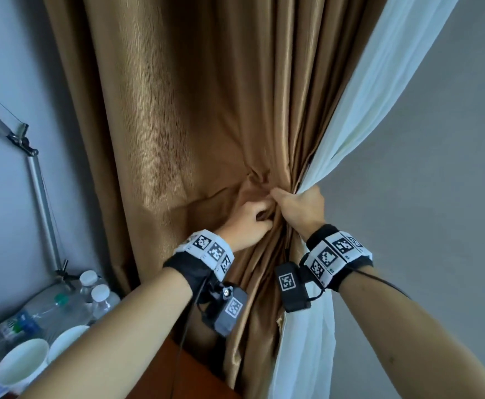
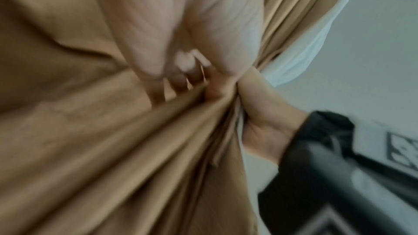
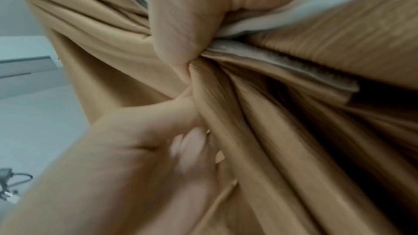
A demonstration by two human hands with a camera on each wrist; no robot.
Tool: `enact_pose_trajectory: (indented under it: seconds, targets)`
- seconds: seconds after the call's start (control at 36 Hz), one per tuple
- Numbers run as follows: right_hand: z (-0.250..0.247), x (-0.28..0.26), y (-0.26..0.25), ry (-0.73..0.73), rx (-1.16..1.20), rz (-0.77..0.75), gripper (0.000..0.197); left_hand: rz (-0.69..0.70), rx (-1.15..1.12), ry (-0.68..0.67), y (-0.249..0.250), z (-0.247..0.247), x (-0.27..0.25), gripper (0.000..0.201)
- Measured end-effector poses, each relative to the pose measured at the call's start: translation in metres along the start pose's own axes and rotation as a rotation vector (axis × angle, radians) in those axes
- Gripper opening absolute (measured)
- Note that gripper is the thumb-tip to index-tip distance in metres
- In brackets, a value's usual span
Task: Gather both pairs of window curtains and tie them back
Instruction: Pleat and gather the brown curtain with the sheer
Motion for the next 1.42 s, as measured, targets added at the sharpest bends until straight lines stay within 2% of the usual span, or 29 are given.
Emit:
enact_pose_trajectory:
  seconds: [0.06, 0.11, 0.17, 0.22, 0.28, 0.31, 0.36, 0.42, 0.44, 0.5, 0.58, 0.64, 0.72, 0.75, 0.81, 0.89, 0.92, 0.97, 1.03, 1.14, 1.19, 1.25, 1.31, 1.36, 1.42]
  targets:
    - [-0.003, 0.0, -0.002, 0.029, -0.016, -0.019, 0.02, 0.001, -0.033, -0.078, 0.001, -0.006, 0.005, 0.062]
    - [-0.004, 0.002, -0.001, 0.027, -0.005, -0.018, 0.016, -0.004, -0.061, -0.066, 0.002, -0.018, 0.011, 0.058]
    - [-0.007, 0.003, 0.002, 0.026, 0.009, 0.002, 0.015, -0.008, -0.186, 0.081, 0.002, -0.04, 0.018, 0.038]
    - [-0.011, 0.003, 0.001, 0.012, 0.029, 0.007, 0.014, -0.041, -0.313, 0.303, -0.005, -0.066, 0.025, 0.023]
    - [-0.014, 0.003, 0.001, -0.023, 0.055, 0.004, 0.025, -0.091, -0.301, 0.493, -0.013, -0.089, 0.032, 0.035]
    - [-0.015, 0.005, 0.002, -0.039, 0.066, 0.0, 0.025, -0.114, -0.296, 0.527, -0.015, -0.096, 0.035, 0.049]
    - [-0.014, 0.006, 0.003, -0.073, 0.091, -0.002, 0.023, -0.127, -0.385, 0.446, -0.016, -0.1, 0.043, 0.077]
    - [-0.011, 0.007, 0.004, -0.107, 0.128, -0.003, 0.03, -0.128, -0.504, 0.273, -0.012, -0.09, 0.049, 0.092]
    - [-0.01, 0.007, 0.004, -0.12, 0.147, -0.008, 0.034, -0.124, -0.518, 0.209, -0.009, -0.083, 0.051, 0.089]
    - [-0.01, 0.007, 0.003, -0.153, 0.185, -0.024, 0.038, -0.124, -0.497, 0.159, -0.004, -0.068, 0.055, 0.07]
    - [-0.01, 0.008, 0.002, -0.151, 0.179, -0.036, 0.035, -0.099, -0.511, 0.182, -0.001, -0.053, 0.059, 0.032]
    - [-0.012, 0.011, 0.004, -0.098, 0.156, -0.032, 0.027, -0.082, -0.443, 0.262, -0.004, -0.057, 0.062, 0.023]
    - [-0.012, 0.016, 0.008, -0.01, 0.089, 0.013, 0.016, -0.042, -0.115, 0.432, -0.001, -0.068, 0.061, 0.039]
    - [-0.011, 0.018, 0.009, 0.012, 0.062, 0.031, 0.019, -0.034, 0.01, 0.476, 0.003, -0.07, 0.058, 0.046]
    - [-0.008, 0.019, 0.01, 0.051, 0.019, 0.054, 0.034, -0.023, 0.214, 0.534, 0.016, -0.071, 0.045, 0.044]
    - [-0.001, 0.017, 0.009, 0.098, -0.013, 0.086, 0.045, 0.002, 0.346, 0.579, 0.026, -0.068, 0.025, 0.052]
    - [0.002, 0.016, 0.008, 0.104, -0.015, 0.091, 0.047, 0.008, 0.361, 0.565, 0.028, -0.065, 0.02, 0.05]
    - [0.008, 0.013, 0.005, 0.084, 0.003, 0.085, 0.053, 0.001, 0.371, 0.468, 0.026, -0.054, 0.014, 0.034]
    - [0.016, 0.009, 0.001, 0.015, 0.042, 0.085, 0.061, -0.005, 0.372, 0.371, 0.018, -0.038, 0.009, 0.023]
    - [0.029, -0.001, 0.003, -0.285, 0.397, 0.141, 0.078, -0.061, 0.299, 0.241, -0.001, -0.01, 0.003, 0.022]
    - [0.031, -0.002, 0.004, -0.372, 0.402, 0.14, 0.095, -0.048, 0.261, 0.204, -0.001, -0.002, 0.001, 0.028]
    - [0.029, 0.001, 0.004, -0.3, 0.256, 0.07, 0.108, -0.02, 0.24, 0.18, 0.005, 0.005, 0.0, 0.038]
    - [0.026, 0.003, 0.005, -0.199, 0.15, 0.04, 0.111, -0.036, 0.238, 0.14, 0.007, 0.01, 0.0, 0.045]
    - [0.02, 0.004, 0.007, -0.065, 0.068, 0.057, 0.097, -0.054, 0.227, 0.091, 0.004, 0.013, -0.001, 0.054]
    - [0.01, 0.007, 0.008, 0.061, -0.018, 0.066, 0.063, -0.022, 0.179, 0.052, -0.001, 0.014, 0.0, 0.068]
Point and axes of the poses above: each hand's wrist, its own x-axis towards the middle knuckle, its own z-axis out of the palm, y = z × x, the point moved 5 cm from there along x, towards the middle knuckle, and after that the axes turned 1 degree about z, right-handed, at the moved point
